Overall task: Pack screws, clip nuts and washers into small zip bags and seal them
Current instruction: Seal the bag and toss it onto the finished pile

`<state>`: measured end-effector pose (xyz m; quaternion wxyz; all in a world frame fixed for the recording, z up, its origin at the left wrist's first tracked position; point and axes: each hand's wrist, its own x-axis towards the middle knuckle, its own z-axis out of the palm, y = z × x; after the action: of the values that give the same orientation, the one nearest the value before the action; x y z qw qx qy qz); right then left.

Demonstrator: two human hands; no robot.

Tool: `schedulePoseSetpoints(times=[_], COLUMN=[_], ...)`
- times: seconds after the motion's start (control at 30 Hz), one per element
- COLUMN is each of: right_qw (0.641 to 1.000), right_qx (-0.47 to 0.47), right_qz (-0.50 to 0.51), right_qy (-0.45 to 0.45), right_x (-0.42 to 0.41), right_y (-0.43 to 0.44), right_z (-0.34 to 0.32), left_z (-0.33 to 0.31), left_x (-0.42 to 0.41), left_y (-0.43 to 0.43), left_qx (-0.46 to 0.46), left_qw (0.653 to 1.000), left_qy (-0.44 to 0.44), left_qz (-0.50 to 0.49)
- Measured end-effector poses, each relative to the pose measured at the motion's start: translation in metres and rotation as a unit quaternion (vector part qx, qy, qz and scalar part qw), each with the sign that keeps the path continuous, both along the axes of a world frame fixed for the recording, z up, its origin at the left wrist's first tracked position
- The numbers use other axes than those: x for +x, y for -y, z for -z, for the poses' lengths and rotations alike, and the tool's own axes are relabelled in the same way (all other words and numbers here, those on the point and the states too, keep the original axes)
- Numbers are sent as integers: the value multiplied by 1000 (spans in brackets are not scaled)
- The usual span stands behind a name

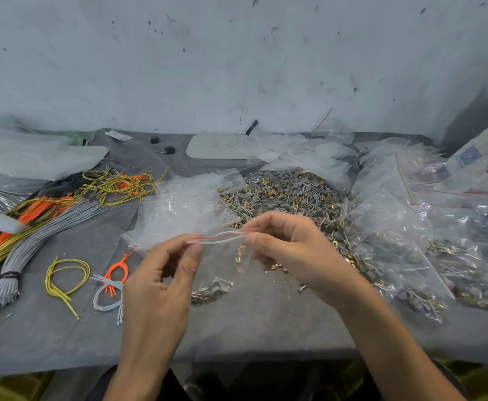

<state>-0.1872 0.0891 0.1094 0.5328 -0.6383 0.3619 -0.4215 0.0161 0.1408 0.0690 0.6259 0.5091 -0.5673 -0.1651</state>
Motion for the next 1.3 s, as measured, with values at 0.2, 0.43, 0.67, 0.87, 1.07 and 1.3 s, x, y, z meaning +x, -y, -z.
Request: schedulePoseSetpoints(times=[0.2, 0.43, 0.67, 0.87, 1.07, 1.3], right_qw=[986, 966, 938, 935, 899, 868], right_qx=[-109, -159, -243, -266, -326, -358], right_qz=[74, 113, 94, 78, 113, 139], right_qy=[-102, -169, -228, -221, -268, -314], right_x=[-19, -29, -19, -13, -8, -4], right_y=[-18, -32, -38, -44, -50, -54], right_z=[-12, -17, -26, -32, -40, -43], left_z=[-12, -8, -8, -12, -13, -16], left_x=[-15, -30, -40, -42, -44, -42], left_y=[-11, -12, -12, -14, -15, -18], left_qx=[-16, -32, -25, -25, -29, -24], left_qw=[999, 999, 997, 997, 998, 997], left_qy=[4, 2, 12, 16, 11, -16], left_qz=[29, 39, 72, 70, 61, 70])
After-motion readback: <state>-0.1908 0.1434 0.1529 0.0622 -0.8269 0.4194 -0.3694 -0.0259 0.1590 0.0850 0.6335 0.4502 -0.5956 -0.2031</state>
